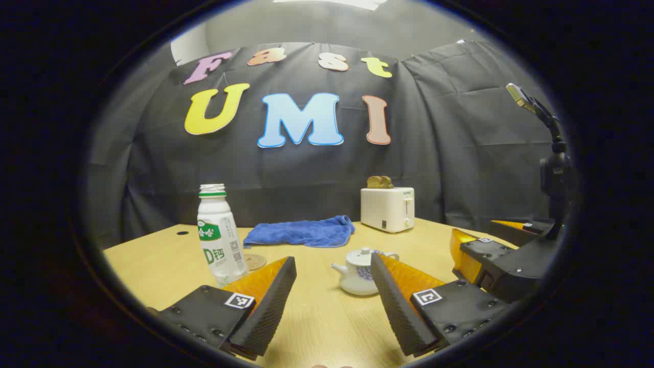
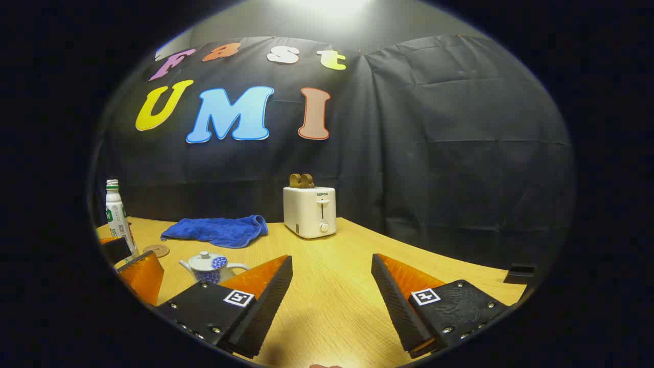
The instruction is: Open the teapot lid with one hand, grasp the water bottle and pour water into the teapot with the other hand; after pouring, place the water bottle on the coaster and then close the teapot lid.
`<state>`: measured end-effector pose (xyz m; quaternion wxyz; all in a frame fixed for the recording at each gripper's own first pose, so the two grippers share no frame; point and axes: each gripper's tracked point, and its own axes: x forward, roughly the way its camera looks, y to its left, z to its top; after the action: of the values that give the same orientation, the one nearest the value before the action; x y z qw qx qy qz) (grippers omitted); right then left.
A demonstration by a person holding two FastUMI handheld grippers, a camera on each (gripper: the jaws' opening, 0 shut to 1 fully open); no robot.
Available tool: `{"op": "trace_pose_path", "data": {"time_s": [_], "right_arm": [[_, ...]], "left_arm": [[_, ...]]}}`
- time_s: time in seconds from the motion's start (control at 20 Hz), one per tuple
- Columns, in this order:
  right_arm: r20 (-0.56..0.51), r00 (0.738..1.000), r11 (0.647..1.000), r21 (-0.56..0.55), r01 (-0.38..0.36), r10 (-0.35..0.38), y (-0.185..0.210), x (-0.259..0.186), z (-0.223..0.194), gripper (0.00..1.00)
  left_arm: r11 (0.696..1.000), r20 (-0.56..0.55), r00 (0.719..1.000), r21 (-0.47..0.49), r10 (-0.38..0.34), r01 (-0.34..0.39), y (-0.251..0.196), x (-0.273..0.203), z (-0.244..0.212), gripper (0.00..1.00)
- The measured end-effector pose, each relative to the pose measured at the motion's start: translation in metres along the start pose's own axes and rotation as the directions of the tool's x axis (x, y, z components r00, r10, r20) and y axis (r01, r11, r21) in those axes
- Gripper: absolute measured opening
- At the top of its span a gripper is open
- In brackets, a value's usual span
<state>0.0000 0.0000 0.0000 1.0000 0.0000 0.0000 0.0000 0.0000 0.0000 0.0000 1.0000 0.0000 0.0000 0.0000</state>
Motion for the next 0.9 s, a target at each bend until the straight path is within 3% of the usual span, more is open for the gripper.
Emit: {"op": "trace_pose_path", "data": {"time_s": [0.2,0.3,0.45,0.6,0.75,0.8,0.9], "right_arm": [[-0.003,0.99,0.99,0.01,-0.139,0.139,0.023,-0.006,0.0,0.96],[0.009,0.988,0.987,0.024,-0.157,0.156,0.021,-0.012,0.008,0.96],[0.071,0.971,0.973,0.025,-0.231,0.229,0.036,-0.036,0.056,0.96],[0.097,0.949,0.953,0.012,-0.302,0.3,0.058,-0.048,0.1,0.96],[0.103,0.926,0.932,-0.026,-0.362,0.362,0.081,-0.058,0.111,0.96],[0.095,0.919,0.924,-0.03,-0.382,0.383,0.087,-0.061,0.107,0.96],[0.065,0.91,0.912,-0.035,-0.409,0.41,0.097,-0.061,0.095,0.96]], "left_arm": [[1.0,-0.026,0.999,-0.007,0.021,-0.022,0.008,-0.005,-0.003,0.97],[0.999,-0.063,0.997,-0.031,0.033,-0.035,0.016,-0.016,-0.001,0.97],[0.992,-0.055,0.995,-0.081,0.089,-0.093,0.048,-0.038,0.03,1.0],[0.989,-0.053,0.989,-0.052,0.139,-0.142,0.077,-0.048,0.056,1.0],[0.977,-0.028,0.978,-0.032,0.209,-0.21,0.114,-0.063,0.073,0.9],[0.972,-0.026,0.973,-0.035,0.231,-0.232,0.125,-0.067,0.072,1.0],[0.963,-0.039,0.963,-0.037,0.267,-0.269,0.146,-0.075,0.067,1.0]]}}
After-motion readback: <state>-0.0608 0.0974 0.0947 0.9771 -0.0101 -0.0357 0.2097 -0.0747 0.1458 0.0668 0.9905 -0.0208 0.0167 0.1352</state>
